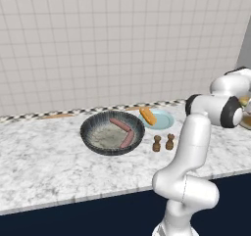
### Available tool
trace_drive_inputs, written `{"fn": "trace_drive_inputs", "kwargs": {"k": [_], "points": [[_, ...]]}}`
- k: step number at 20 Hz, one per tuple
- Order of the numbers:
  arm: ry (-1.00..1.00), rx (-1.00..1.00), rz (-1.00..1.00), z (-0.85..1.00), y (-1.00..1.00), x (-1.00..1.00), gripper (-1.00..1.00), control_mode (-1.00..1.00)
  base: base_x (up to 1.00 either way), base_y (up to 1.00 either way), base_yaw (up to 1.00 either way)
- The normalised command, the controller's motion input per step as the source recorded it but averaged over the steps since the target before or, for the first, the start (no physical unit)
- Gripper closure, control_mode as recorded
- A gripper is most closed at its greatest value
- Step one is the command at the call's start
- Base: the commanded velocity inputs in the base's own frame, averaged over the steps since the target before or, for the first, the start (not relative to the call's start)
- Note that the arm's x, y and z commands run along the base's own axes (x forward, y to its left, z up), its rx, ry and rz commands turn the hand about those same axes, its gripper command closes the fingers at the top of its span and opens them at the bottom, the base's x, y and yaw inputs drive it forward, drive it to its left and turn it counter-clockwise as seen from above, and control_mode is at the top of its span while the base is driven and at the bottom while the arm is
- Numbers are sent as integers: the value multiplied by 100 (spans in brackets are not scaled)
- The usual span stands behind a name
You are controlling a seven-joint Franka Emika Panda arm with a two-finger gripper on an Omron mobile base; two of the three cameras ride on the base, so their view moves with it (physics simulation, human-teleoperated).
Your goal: Place one bun and one sausage from the bowl on each plate.
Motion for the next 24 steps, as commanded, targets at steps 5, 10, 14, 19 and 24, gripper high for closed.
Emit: {"fn": "trace_drive_inputs", "kwargs": {"k": [5, 10, 14, 19, 24], "points": [[6, -8, 6, -25, -52, 33, 100, -100, 0, 0, 0], [0, 0, 0, -15, -71, 0, 100, -100, 0, 0, 0], [0, 0, 0, -20, -28, 1, 100, -100, 0, 0, 0], [0, 0, 3, -29, -1, 22, 100, -100, 0, 0, 0], [2, 3, 5, -26, 0, 40, 100, -100, 0, 0, 0]]}}
